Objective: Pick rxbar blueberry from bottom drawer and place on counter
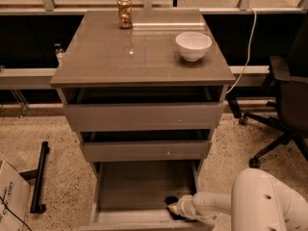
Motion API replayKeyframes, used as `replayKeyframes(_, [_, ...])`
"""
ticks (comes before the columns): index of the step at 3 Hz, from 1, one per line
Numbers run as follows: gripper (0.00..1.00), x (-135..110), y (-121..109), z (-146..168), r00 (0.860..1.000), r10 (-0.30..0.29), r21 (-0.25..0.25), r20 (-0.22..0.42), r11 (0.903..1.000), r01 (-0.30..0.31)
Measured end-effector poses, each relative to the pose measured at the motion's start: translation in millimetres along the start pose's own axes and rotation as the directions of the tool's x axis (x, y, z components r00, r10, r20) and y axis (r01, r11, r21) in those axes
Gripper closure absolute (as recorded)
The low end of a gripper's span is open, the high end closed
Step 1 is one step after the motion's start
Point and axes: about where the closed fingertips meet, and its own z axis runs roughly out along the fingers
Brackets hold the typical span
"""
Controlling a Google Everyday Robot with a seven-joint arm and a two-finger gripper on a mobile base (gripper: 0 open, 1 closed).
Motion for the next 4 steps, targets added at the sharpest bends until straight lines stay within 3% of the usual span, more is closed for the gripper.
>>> replayKeyframes(1, [0.93,-1.1,4.7,0.6,1.000,0.003,-0.007,0.004,1.0000,-0.003])
replayKeyframes(2, [1.00,-17.9,7.6,-7.2,0.998,0.002,-0.031,0.060,0.9995,0.000])
replayKeyframes(3, [1.00,-77.7,12.6,-39.0,0.971,-0.036,-0.103,0.236,0.9928,0.062])
replayKeyframes(4, [1.00,-114.8,23.3,-61.1,0.934,-0.046,-0.161,0.354,0.9808,0.109])
